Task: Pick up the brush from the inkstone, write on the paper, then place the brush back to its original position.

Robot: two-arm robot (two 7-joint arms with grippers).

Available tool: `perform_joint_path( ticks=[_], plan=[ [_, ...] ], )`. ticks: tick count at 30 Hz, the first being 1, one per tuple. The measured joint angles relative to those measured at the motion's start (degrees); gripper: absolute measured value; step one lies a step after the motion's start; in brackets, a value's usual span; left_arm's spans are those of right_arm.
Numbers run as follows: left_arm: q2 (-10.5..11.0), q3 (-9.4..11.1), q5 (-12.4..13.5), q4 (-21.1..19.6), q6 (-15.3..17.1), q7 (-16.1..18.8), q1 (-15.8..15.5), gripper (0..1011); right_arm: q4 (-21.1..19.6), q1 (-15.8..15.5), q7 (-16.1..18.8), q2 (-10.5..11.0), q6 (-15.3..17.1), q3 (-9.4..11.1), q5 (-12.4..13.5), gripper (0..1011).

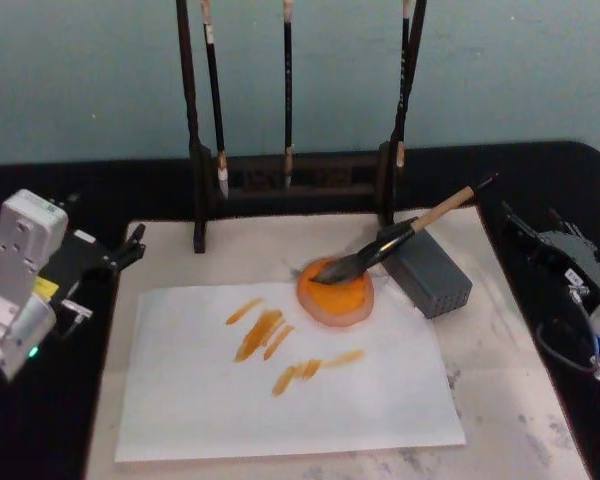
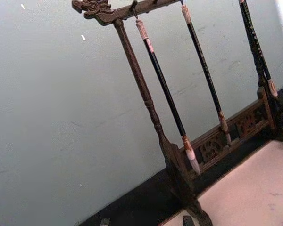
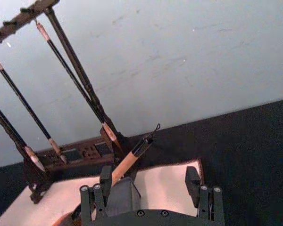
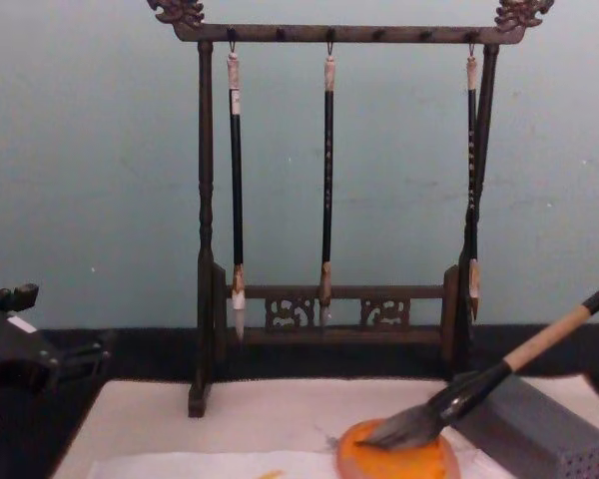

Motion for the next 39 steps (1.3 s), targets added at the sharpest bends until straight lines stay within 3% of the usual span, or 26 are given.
perform_joint_path(
  ticks=[20,39],
  plan=[
    [0.0,0.0,0.0,0.0,0.0,0.0,0.0,1001,5.7,5.2,2.4,-2.2,0.7,-0.1,2.3,1000],
    [0.0,0.0,0.0,0.0,0.0,0.0,0.0,1001,9.5,8.6,3.4,-4.2,5.1,-1.7,10.1,1000]
  ],
)
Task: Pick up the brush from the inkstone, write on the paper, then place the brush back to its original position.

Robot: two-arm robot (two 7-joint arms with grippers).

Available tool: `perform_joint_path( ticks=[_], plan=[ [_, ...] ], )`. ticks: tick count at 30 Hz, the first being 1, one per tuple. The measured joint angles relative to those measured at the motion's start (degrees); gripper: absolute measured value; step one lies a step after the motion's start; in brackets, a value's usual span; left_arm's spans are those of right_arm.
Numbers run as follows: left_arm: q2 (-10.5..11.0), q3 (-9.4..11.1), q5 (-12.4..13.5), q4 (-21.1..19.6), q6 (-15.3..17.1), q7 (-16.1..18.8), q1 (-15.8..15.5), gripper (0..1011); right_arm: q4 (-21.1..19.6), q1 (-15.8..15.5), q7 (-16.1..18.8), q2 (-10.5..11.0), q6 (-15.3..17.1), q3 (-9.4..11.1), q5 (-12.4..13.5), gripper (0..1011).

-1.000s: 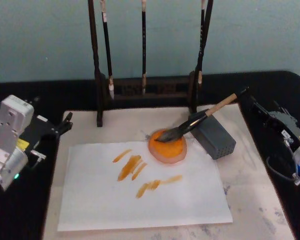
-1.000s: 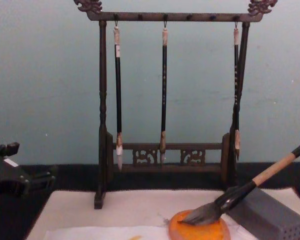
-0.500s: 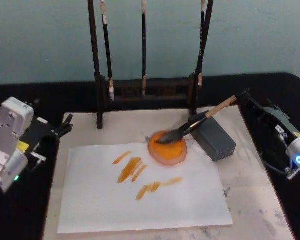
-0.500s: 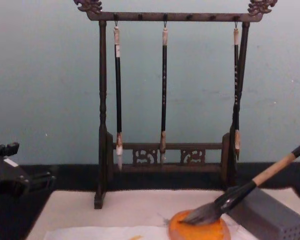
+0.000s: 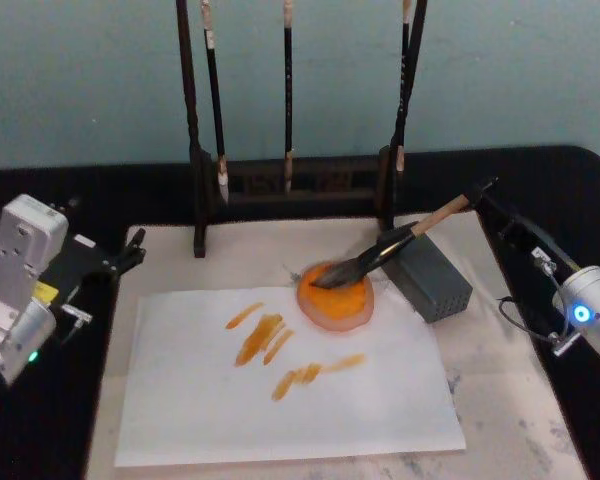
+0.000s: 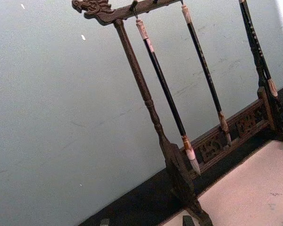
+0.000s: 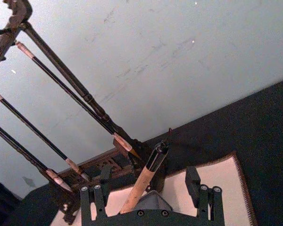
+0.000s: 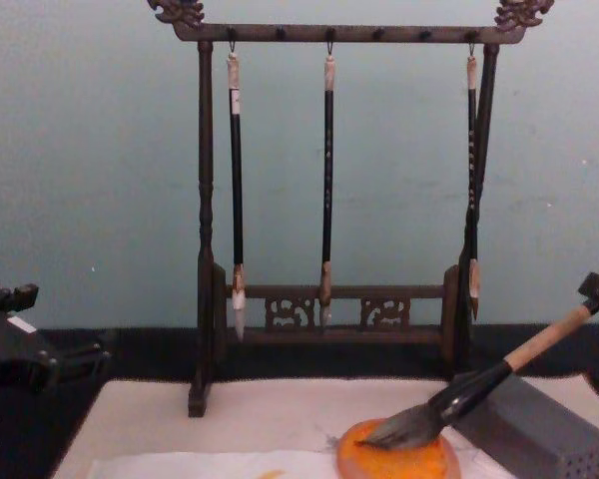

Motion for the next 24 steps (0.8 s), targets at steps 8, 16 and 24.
perform_joint_path(
  ticks=[8,16,24],
  plan=[
    [0.0,0.0,0.0,0.0,0.0,0.0,0.0,1001,0.8,0.9,0.2,0.2,3.4,-0.5,3.7,1000],
    [0.0,0.0,0.0,0.0,0.0,0.0,0.0,1001,1.9,1.8,0.0,0.4,5.0,-0.9,6.4,1000],
    [0.0,0.0,0.0,0.0,0.0,0.0,0.0,1001,4.3,3.3,0.9,0.2,4.5,-1.8,8.0,1000]
  ],
)
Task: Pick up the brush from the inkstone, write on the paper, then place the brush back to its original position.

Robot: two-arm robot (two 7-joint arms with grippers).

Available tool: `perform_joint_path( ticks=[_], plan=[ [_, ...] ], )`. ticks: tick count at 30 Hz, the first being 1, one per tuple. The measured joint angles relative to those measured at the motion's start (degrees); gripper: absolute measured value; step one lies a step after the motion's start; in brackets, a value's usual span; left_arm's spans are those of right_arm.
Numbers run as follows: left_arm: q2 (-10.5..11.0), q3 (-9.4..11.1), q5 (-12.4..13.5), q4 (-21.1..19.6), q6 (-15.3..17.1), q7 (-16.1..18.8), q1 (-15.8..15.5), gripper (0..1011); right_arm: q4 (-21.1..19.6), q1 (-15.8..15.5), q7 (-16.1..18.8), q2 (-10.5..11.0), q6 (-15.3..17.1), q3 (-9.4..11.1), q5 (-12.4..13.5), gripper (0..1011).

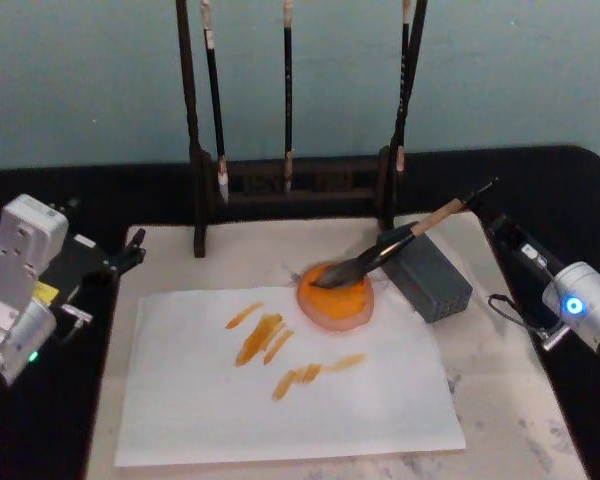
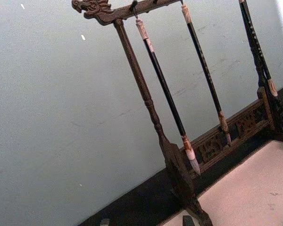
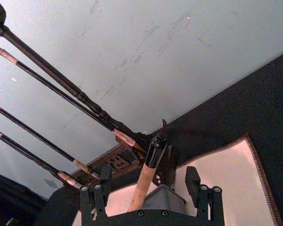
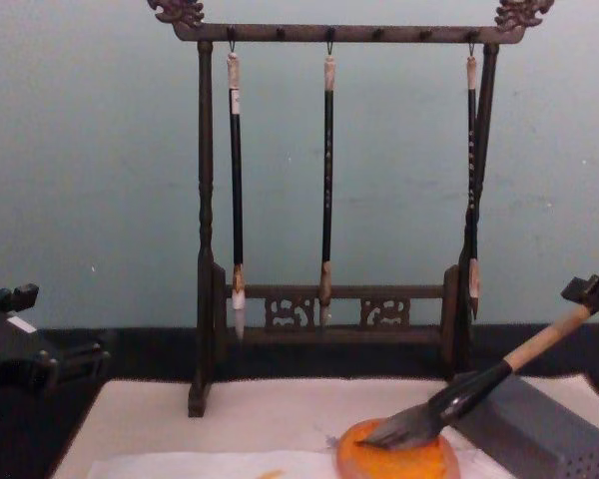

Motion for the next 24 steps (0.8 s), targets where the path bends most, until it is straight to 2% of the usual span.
perform_joint_path(
  ticks=[9,24],
  plan=[
    [0.0,0.0,0.0,0.0,0.0,0.0,0.0,1001,3.2,2.1,1.9,-0.2,-1.3,-1.6,0.9,1000],
    [0.0,0.0,0.0,0.0,0.0,0.0,0.0,1001,6.2,4.4,2.9,-0.2,-2.2,-4.3,2.3,1000]
  ],
)
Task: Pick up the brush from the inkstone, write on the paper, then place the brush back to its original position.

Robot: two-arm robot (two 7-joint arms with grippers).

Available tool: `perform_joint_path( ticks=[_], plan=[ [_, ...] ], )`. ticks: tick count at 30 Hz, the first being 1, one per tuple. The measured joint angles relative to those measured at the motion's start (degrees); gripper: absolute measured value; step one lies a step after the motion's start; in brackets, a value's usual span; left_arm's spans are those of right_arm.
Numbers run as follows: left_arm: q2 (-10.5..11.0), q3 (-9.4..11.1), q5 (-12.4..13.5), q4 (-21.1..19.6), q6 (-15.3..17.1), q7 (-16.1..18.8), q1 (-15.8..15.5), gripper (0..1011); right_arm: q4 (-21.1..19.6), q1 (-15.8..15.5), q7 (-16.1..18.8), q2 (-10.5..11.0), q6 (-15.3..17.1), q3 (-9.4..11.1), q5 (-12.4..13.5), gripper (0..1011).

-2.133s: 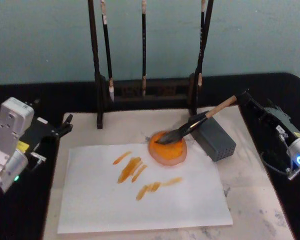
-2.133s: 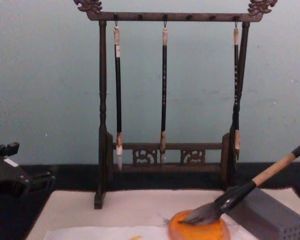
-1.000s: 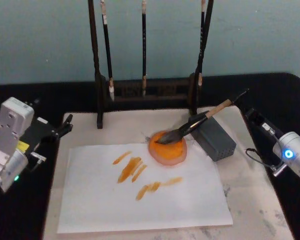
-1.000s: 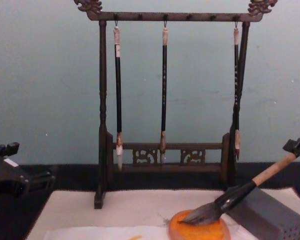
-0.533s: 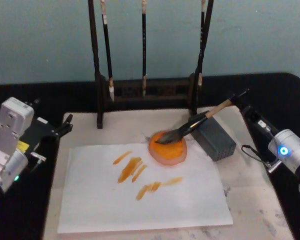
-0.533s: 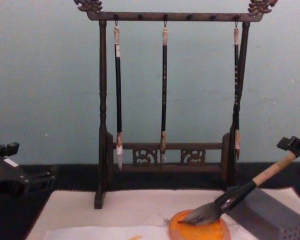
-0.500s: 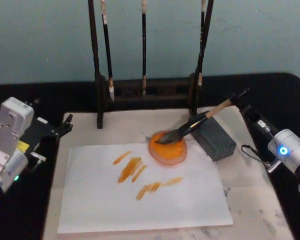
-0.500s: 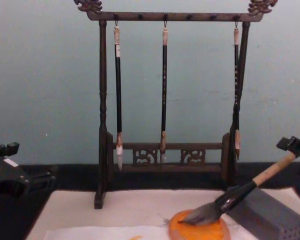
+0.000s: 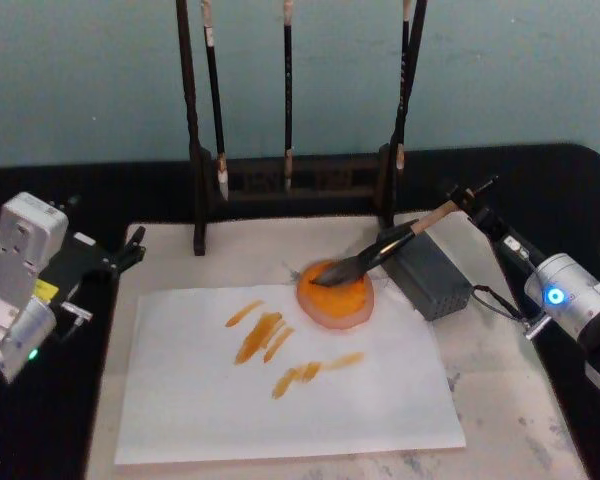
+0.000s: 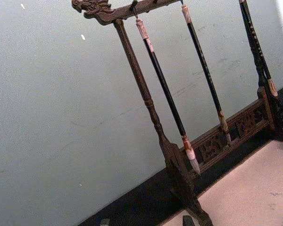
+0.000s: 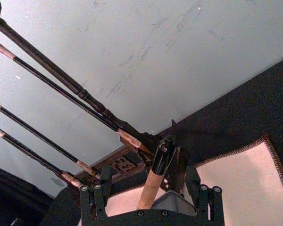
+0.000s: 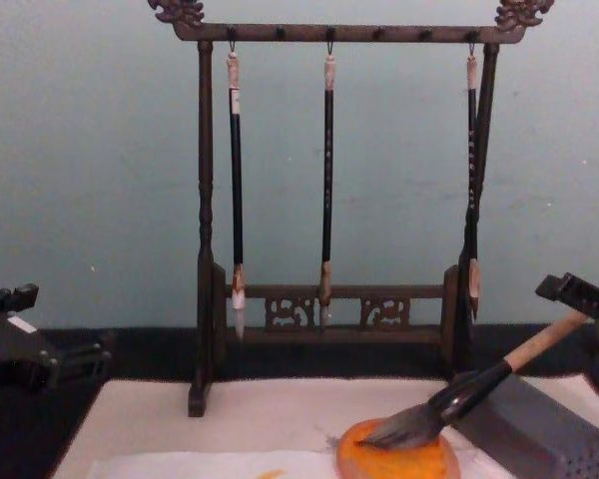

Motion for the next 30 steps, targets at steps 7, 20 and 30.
perform_joint_path(
  ticks=[7,20,30],
  plan=[
    [0.0,0.0,0.0,0.0,0.0,0.0,0.0,1001,1.8,1.2,0.5,-0.1,-0.5,-1.2,0.6,1000],
    [0.0,0.0,0.0,0.0,0.0,0.0,0.0,1001,5.1,3.4,1.7,-0.5,-1.1,-2.7,0.9,1000],
    [0.0,0.0,0.0,0.0,0.0,0.0,0.0,1001,5.2,3.4,1.7,-0.5,-1.2,-2.7,0.9,1000]
  ],
)
